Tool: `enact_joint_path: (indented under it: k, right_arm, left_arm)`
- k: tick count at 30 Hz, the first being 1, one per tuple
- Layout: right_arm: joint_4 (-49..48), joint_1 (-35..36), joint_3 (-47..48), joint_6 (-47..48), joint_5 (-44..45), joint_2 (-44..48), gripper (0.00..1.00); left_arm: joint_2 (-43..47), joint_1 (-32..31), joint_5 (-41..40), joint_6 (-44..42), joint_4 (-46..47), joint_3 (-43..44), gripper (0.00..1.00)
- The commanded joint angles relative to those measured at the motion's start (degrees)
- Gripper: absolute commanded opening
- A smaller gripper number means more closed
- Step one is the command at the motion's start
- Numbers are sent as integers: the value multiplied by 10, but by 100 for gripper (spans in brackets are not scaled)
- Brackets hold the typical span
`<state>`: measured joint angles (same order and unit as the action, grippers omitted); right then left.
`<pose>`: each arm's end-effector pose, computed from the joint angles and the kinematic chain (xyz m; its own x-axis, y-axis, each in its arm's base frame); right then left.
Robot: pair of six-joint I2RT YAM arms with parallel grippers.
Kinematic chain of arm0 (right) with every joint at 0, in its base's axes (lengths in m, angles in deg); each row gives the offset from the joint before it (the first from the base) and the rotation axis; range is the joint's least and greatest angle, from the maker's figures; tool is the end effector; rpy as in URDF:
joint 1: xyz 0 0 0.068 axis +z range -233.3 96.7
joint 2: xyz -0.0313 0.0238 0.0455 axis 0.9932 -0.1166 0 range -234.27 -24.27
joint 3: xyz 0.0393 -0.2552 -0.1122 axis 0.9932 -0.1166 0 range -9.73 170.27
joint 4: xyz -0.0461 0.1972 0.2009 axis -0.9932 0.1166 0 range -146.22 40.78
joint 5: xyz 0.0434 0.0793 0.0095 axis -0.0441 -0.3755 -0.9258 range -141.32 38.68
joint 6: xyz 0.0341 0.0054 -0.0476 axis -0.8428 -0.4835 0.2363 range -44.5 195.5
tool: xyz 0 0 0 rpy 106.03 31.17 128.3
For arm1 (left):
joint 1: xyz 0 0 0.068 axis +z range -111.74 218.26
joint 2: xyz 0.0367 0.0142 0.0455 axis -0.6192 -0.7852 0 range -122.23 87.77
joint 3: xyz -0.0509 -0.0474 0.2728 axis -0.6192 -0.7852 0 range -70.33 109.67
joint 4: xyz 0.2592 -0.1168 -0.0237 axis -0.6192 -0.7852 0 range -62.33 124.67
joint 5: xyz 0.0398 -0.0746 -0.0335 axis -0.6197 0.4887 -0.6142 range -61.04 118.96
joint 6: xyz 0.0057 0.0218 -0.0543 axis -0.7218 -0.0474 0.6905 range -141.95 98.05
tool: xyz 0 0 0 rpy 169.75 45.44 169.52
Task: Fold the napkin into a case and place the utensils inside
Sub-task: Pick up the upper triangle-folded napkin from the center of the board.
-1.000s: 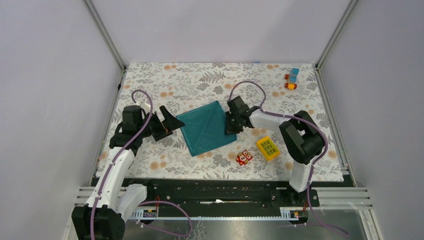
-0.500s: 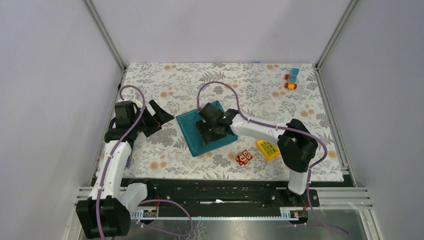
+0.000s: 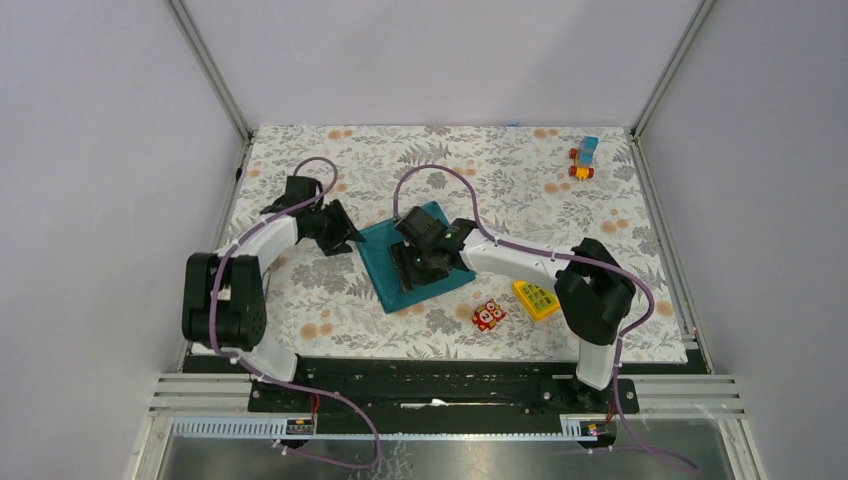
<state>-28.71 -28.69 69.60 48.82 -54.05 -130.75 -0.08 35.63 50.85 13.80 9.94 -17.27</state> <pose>0.2489 0.3540 0.2103 -0.7948 -0.3446 -0.4995 -0.5298 0.7954 0.2944 0.3226 -0.0307 0.1836 -0.8339 -0.5044 -0.2240 -0.3151 0.7683 -0.5571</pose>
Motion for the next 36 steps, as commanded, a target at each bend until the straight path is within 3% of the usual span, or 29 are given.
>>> enact_joint_path:
  k: [1, 9, 23, 30, 36]
  right_arm:
    - [-7, -2, 10, 1, -12, 12, 64]
    - [-4, 13, 54, 17, -8, -27, 63]
    - [27, 34, 126, 35, 7, -99, 61]
    - [126, 87, 240, 63, 111, -173, 66]
    - [182, 119, 303, 49, 176, -229, 52]
  left_arm:
    - [-70, -20, -26, -20, 38, 80, 50]
    - [-167, -25, -56, -41, 10, 138, 42]
    - [-211, -21, -95, -59, -18, 168, 40]
    - [-234, -16, -83, -62, -14, 172, 33]
    - [-248, -5, -65, -64, -8, 170, 32]
